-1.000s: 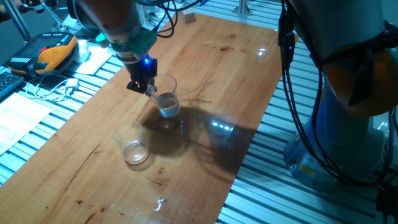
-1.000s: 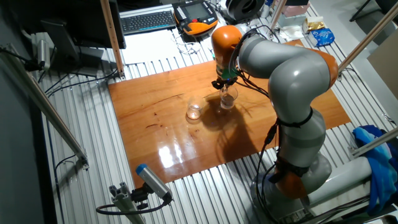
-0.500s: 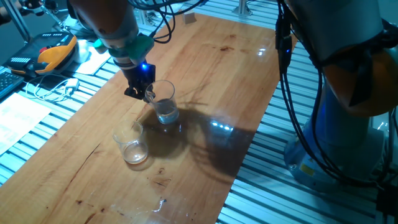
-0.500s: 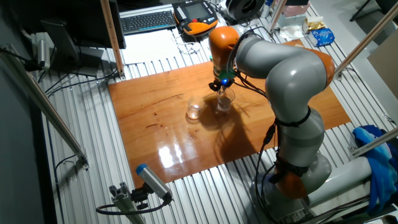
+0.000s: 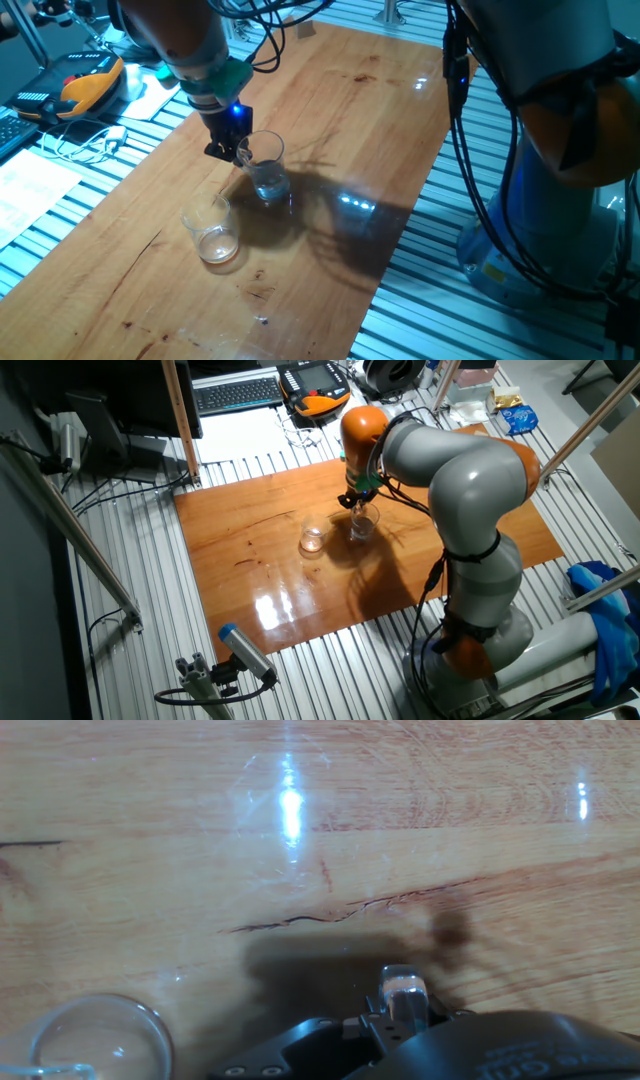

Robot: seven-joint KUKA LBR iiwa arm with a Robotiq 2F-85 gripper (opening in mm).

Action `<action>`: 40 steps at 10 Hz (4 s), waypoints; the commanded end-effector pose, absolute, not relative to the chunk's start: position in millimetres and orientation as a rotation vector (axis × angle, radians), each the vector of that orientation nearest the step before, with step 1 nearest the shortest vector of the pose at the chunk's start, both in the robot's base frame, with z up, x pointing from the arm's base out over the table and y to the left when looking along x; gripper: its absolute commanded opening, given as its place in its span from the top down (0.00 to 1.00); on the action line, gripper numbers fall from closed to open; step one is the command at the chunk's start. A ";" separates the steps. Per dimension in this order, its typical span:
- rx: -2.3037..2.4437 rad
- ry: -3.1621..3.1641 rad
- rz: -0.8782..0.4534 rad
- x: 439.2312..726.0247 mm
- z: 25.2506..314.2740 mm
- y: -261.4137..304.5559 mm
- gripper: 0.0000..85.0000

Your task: Pour the water from one cup into another empty cup

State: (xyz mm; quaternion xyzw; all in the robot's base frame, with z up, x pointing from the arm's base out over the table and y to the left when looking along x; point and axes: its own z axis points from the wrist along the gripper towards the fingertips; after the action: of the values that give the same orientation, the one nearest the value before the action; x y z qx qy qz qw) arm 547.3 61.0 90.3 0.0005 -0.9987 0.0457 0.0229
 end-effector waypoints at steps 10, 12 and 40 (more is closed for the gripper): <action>0.054 -3.064 0.085 550.7 89.7 56.2 1.00; 0.047 -3.065 0.074 550.5 89.6 55.9 1.00; 0.023 -3.047 0.123 548.6 145.6 53.3 0.60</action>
State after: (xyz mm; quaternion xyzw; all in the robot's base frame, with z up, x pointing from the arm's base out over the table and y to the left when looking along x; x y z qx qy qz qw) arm 548.5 53.0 146.8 0.0087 -0.9981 0.0400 0.0458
